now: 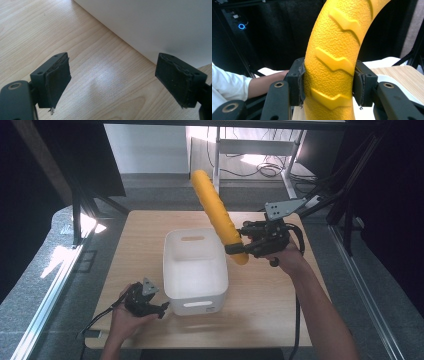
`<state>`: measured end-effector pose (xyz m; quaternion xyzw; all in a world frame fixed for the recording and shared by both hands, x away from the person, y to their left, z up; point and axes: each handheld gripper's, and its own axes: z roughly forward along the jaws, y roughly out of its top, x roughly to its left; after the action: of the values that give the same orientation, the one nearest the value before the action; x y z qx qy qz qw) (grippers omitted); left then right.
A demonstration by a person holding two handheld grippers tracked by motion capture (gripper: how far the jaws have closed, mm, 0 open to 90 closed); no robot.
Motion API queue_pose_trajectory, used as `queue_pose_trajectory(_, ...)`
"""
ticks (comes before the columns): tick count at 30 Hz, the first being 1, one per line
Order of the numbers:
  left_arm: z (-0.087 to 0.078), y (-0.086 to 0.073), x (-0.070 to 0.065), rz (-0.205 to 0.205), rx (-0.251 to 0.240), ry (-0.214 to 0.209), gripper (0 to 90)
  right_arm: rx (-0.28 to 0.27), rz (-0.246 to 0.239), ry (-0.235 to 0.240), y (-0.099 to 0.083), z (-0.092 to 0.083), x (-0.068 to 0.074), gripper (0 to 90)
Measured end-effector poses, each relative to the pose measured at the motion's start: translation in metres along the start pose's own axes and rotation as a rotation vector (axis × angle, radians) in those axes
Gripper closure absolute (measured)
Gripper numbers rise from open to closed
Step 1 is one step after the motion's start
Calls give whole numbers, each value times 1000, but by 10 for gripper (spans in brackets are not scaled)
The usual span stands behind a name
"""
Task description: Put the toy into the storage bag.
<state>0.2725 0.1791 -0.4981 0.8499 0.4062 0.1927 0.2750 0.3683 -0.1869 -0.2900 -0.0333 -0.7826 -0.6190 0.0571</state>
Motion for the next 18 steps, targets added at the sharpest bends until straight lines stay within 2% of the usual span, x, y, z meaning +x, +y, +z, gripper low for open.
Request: queue_pose_trajectory(18, -1, 0, 0, -1, 1, 1, 130, -4, -28, 65, 4, 18, 12, 511)
